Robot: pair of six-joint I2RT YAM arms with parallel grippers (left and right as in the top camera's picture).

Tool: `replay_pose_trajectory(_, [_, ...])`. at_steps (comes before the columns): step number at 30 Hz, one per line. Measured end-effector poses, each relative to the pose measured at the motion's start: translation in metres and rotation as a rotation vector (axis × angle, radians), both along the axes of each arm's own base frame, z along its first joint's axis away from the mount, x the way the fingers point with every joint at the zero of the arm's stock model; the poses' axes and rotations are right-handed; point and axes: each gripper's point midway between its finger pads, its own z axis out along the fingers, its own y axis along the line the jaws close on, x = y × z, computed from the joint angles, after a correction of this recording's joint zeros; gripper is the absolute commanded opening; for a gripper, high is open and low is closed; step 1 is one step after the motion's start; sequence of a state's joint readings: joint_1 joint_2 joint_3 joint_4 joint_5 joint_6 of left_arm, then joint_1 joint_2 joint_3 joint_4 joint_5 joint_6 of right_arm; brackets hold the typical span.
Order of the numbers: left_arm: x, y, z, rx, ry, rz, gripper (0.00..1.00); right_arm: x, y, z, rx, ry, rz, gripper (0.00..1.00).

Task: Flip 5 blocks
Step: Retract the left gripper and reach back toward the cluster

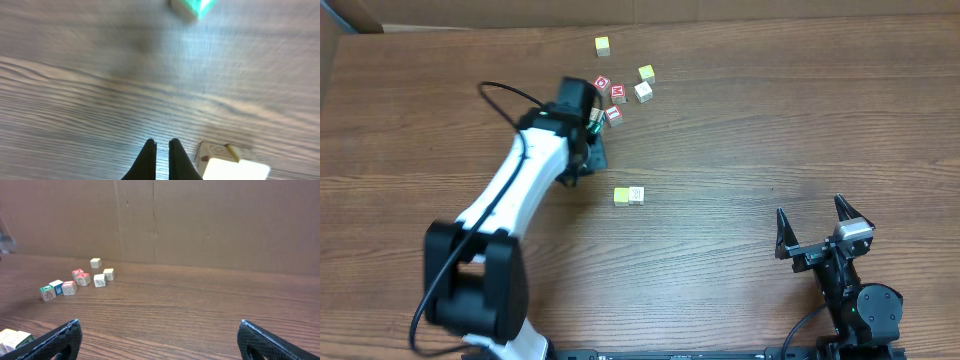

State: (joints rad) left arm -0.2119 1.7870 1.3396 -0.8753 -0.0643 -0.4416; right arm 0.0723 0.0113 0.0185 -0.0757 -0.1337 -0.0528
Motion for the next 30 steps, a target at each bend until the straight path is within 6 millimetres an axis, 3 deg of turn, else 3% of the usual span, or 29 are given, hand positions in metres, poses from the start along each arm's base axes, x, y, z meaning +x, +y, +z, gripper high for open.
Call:
replay_pose_trajectory(2, [0.005,0.008,0.02,-0.011,-0.055,0.023,0.04,0.0,0.0,0.0,0.0,-0.001,0.0,1.0])
replay_pose_trajectory(6, [0.008,0.022,0.039,-0.019,-0.102,0.058,0.04,0.0,0.0,0.0,0.0,0.0,0.001,1.0])
replay_pose_trajectory(14, [0.007,0.041,0.038,-0.009,-0.093,0.089,0.04,0.0,0.0,0.0,0.0,0.001,0.0,1.0])
replay_pose_trajectory(22, [0.009,0.093,0.039,-0.065,-0.097,0.23,0.04,0.0,0.0,0.0,0.0,0.0,0.001,1.0])
replay_pose_trajectory(28, [0.028,0.116,0.049,-0.206,-0.192,0.291,0.04,0.0,0.0,0.0,0.0,0.0,0.0,1.0])
replay_pose_trajectory(30, [0.037,0.114,0.054,-0.229,-0.232,0.271,0.15,0.0,0.0,0.0,0.0,0.0,0.001,1.0])
